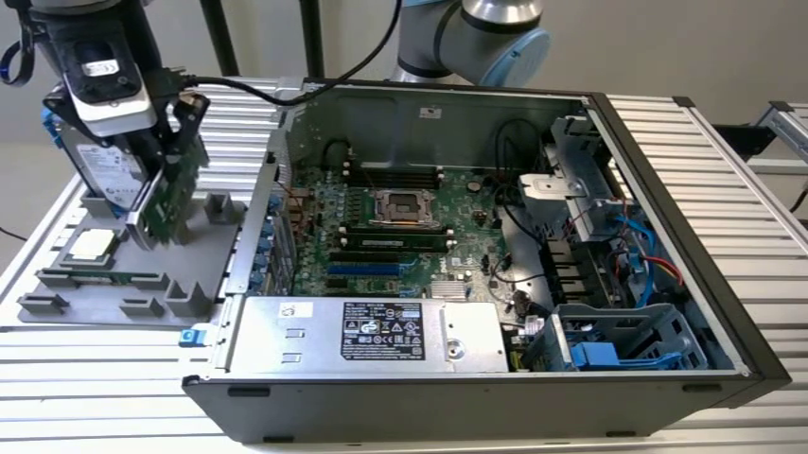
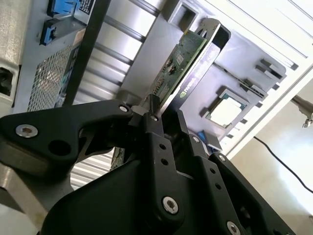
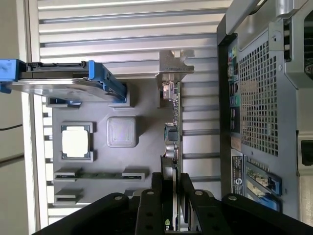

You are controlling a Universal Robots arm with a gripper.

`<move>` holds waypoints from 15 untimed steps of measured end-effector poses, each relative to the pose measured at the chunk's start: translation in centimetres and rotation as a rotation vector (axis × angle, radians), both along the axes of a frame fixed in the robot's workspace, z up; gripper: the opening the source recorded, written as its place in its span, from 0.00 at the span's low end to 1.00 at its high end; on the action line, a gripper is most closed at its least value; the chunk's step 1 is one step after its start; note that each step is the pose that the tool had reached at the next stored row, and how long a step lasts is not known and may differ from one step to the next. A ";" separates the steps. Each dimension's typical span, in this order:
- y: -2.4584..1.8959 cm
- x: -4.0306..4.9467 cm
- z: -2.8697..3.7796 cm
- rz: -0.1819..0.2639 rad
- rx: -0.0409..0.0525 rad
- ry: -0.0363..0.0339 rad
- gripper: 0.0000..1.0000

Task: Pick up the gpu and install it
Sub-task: 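Pick up the gpu and move the gpu toward the slot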

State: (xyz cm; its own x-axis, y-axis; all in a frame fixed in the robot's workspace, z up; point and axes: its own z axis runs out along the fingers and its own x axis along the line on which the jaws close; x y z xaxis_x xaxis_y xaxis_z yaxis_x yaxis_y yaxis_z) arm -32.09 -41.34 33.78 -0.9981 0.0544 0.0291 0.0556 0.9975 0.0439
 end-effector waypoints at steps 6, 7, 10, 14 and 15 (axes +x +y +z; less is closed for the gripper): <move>0.00 0.00 0.79 0.000 0.0000 0.0001 0.00; 0.00 0.00 0.93 0.000 0.0000 0.0000 0.00; 0.00 0.01 1.31 0.000 0.0000 0.0000 0.00; 0.00 0.01 1.88 0.000 0.0000 0.0001 0.00; 0.00 0.01 2.01 0.000 0.0000 0.0000 0.00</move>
